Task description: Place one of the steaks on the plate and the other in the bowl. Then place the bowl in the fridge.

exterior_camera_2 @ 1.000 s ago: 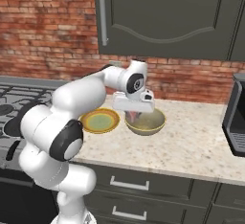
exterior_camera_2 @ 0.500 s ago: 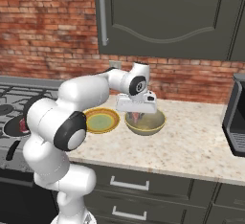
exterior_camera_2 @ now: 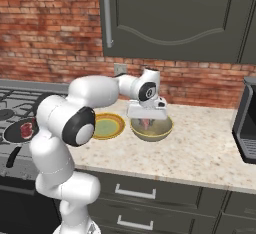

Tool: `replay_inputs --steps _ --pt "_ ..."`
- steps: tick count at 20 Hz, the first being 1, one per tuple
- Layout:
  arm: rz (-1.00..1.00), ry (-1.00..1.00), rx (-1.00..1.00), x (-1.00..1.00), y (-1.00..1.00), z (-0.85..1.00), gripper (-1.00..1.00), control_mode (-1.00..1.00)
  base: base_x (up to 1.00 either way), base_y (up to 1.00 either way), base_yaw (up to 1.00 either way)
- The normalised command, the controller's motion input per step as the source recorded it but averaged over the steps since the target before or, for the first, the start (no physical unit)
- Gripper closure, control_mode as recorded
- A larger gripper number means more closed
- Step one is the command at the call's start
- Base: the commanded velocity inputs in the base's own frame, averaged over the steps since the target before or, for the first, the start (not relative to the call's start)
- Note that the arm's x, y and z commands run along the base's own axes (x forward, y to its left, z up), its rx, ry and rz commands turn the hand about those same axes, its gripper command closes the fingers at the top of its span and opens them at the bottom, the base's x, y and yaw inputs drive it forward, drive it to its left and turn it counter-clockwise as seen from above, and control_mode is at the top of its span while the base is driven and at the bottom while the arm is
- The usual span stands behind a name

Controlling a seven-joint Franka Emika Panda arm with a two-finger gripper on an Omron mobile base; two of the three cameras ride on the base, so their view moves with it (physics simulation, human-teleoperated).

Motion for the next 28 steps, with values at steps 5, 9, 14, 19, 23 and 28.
replay_inputs --steps 5,9,14,19,23,28 --pt "0.02 0.00 -0.01 0.31 0.00 -0.20 1.00 -1.00 0.00 0.00 0.00" --pt "0.02 0.02 0.00 0.15 0.00 0.00 1.00 -1.00 0.00 0.00 0.00" --pt "0.00 0.10 0.00 0.03 0.00 -0.04 1.00 -1.00 0.00 0.00 0.00" --pt "0.00 0.08 0.00 0.00 0.00 -0.12 -1.00 -1.00 0.00 0.00 0.00" --pt "0.00 0.04 0.00 0.00 0.00 -0.11 -1.00 -1.00 0.00 0.00 0.00" --pt "0.00 0.01 0.00 0.00 0.00 -0.05 -1.00 -1.00 0.00 0.00 0.00"
